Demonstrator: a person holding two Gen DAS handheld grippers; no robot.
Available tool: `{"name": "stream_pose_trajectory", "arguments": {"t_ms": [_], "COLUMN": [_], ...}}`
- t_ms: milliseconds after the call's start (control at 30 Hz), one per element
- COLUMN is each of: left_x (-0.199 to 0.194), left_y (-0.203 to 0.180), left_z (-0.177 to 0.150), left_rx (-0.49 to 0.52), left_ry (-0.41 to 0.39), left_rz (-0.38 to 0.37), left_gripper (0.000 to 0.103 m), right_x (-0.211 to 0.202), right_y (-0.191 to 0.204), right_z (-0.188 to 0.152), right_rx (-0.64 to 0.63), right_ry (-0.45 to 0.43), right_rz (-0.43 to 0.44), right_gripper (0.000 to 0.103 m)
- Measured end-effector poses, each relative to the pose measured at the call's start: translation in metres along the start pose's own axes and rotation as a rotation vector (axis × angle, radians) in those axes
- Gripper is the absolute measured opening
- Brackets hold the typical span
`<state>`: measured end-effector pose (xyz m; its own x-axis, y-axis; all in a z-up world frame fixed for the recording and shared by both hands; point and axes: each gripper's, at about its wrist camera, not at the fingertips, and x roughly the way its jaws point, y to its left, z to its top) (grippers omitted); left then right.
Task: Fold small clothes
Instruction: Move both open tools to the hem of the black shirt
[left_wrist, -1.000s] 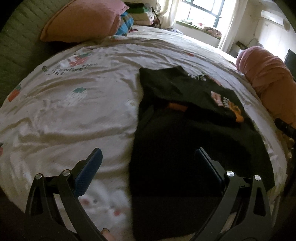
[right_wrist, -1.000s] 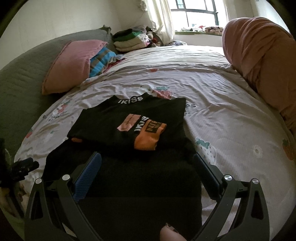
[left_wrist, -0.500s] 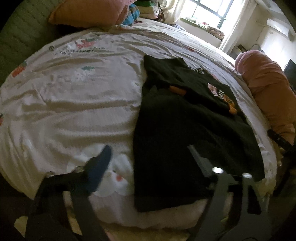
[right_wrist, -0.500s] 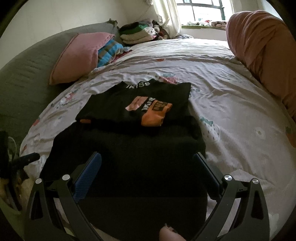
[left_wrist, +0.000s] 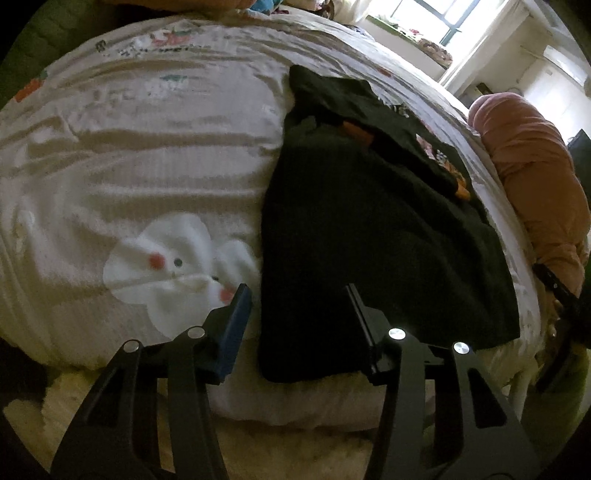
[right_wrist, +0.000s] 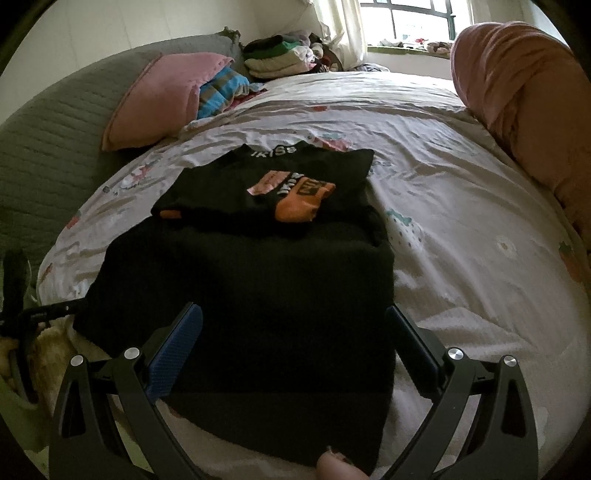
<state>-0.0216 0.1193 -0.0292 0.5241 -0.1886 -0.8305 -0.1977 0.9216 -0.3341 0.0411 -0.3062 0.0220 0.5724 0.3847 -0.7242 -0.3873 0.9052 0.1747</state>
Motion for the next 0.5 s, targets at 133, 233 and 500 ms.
{"name": "stream_pose_trajectory", "arguments": {"t_ms": [133,233,500], "left_x": [0.002,0.003,0.003], "left_y": [0.002,0.004,0.003], "left_z": [-0.006,-0.008,-0.013], "left_rx": [-0.015,-0.023,-0.023], "left_ry": [0.01,0.009,0.007], "left_rz": [-0.023,-0.027,-0.02], "left_gripper": [0.043,0.043,0.041], "right_x": [-0.002,-0.005,-0.007], "right_y": [-0.005,-0.008,-0.014], "right_z": [-0.01,-0.018,-0.045], "right_rx": [0.004,0.002,-0.002], "right_ry": [0.022,0.04,0.124], "right_rz": [-0.006,-0.003,0.013], "right_gripper": [0.098,0.098,0.098]}}
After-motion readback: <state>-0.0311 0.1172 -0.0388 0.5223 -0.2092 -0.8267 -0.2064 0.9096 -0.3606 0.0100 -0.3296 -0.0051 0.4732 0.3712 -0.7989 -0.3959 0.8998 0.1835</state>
